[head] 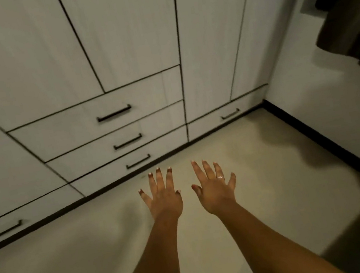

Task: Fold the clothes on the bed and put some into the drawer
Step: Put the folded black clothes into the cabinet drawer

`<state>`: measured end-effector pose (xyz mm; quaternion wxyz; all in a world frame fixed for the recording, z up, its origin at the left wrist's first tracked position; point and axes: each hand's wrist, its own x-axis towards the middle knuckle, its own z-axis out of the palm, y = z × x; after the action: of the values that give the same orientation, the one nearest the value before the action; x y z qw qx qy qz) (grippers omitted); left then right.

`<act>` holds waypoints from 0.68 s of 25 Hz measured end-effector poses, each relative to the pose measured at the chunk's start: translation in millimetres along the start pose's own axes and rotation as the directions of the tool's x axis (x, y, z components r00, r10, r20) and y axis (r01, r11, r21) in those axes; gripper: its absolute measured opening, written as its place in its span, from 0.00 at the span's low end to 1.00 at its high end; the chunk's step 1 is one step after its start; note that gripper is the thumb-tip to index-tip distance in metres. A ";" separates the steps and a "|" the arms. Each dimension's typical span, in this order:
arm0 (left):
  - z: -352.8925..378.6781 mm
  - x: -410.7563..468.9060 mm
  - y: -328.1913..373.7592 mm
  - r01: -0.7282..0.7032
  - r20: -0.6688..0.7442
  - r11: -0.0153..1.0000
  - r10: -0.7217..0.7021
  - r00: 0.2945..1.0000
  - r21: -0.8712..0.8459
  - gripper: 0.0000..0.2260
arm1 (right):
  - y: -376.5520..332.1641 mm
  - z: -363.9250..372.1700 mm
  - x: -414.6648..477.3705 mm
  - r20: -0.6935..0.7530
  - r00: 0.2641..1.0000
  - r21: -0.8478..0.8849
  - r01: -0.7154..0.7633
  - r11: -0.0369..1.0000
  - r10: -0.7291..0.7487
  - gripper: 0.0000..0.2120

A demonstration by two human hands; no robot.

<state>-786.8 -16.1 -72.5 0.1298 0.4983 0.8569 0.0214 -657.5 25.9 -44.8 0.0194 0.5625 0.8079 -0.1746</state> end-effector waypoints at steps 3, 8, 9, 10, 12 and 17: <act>-31.6 -10.3 -14.7 0.075 -0.018 0.997 -0.075 0.997 -0.010 0.32 | -41.8 -20.1 5.3 0.031 0.992 -0.041 0.124 0.991 -0.123 0.30; -68.9 -6.0 -54.1 0.192 -0.093 0.979 -0.198 0.976 -0.075 0.32 | -105.9 -41.1 21.9 0.084 0.962 -0.102 0.267 0.958 -0.260 0.31; -75.6 -4.9 -62.4 0.204 -0.095 0.975 -0.212 0.973 -0.084 0.32 | -115.8 -45.3 24.7 0.089 0.957 -0.125 0.286 0.950 -0.277 0.31; -82.9 -4.0 -72.5 0.207 -0.097 0.974 -0.216 0.972 -0.093 0.33 | -127.8 -48.7 28.1 0.092 0.952 -0.131 0.302 0.944 -0.291 0.31; -90.2 -6.2 -88.1 0.202 -0.121 0.977 -0.210 0.970 -0.074 0.33 | -144.1 -52.1 31.1 0.113 0.951 -0.126 0.302 0.945 -0.289 0.31; -109.2 -3.5 -112.6 0.242 -0.098 0.968 -0.247 0.964 -0.067 0.34 | -171.7 -60.5 28.6 0.157 0.926 -0.169 0.367 0.915 -0.342 0.32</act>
<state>-907.3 -65.5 14.9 0.0996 0.3832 0.9167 0.0546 -815.2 17.5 50.1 0.0926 0.3899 0.9070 -0.1297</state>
